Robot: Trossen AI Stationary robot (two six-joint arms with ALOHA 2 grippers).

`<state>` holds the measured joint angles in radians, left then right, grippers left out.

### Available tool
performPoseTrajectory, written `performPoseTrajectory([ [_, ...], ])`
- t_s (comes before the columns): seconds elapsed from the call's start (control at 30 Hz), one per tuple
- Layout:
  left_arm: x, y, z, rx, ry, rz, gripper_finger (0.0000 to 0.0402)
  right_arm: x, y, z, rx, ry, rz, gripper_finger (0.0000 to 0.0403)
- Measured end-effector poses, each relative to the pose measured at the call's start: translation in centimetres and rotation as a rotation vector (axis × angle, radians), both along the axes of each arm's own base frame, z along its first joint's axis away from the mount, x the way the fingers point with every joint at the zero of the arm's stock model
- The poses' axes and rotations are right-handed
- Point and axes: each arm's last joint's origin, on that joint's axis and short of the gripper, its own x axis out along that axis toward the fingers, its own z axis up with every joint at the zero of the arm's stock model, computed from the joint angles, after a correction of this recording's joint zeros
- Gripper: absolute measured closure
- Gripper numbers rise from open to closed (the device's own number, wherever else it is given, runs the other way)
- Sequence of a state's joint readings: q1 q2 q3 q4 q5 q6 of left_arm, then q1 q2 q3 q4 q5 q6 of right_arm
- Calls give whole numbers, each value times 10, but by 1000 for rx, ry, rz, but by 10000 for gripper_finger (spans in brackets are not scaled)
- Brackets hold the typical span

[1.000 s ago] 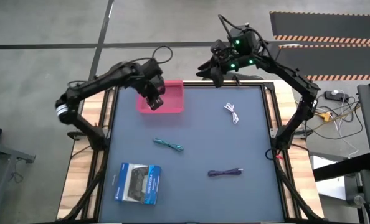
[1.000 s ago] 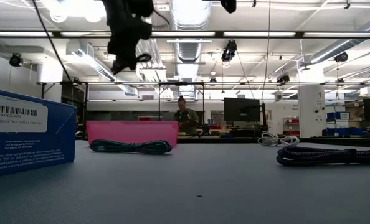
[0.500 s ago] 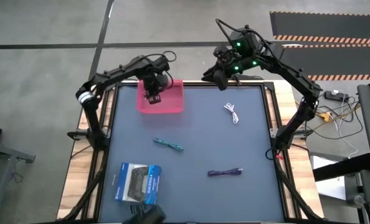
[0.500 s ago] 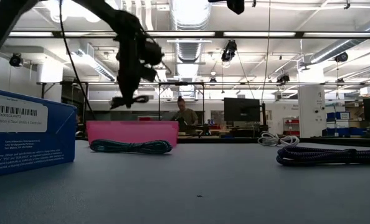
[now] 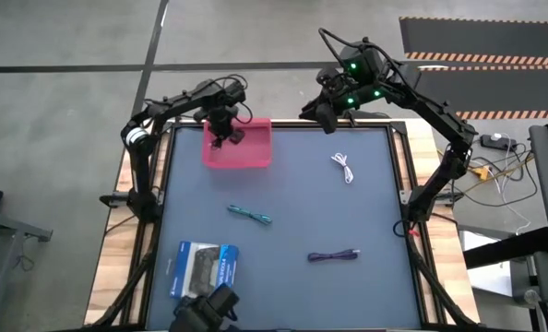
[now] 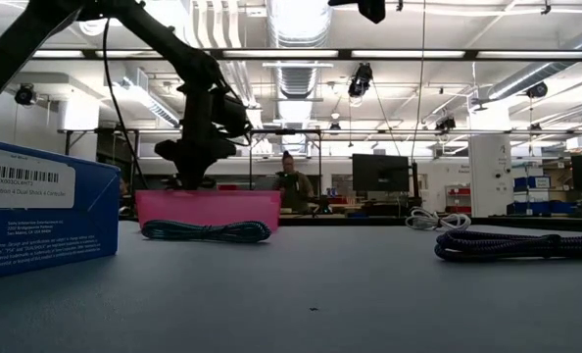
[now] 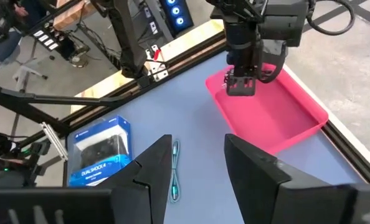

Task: Pick and place USB-C Cables
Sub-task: Put the black charger cable into the pink bin

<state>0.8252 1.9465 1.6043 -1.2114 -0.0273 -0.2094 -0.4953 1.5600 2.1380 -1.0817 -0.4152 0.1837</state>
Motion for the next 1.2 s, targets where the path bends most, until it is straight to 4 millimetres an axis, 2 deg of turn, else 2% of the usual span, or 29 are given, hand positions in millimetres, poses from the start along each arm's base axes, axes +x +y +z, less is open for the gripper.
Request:
performPoseTrajectory([
  [0.17, 1, 1, -1, 16, -20, 107, 377, 0, 0, 0, -1, 1, 0, 264],
  [0.93, -3, -2, -37, 28, -29, 203, 376, 0, 0, -4, -1, 22, 7, 268],
  [1.2, -3, 0, -37, 37, -40, 208, 334, 0, 0, -4, -2, 23, 9, 261],
])
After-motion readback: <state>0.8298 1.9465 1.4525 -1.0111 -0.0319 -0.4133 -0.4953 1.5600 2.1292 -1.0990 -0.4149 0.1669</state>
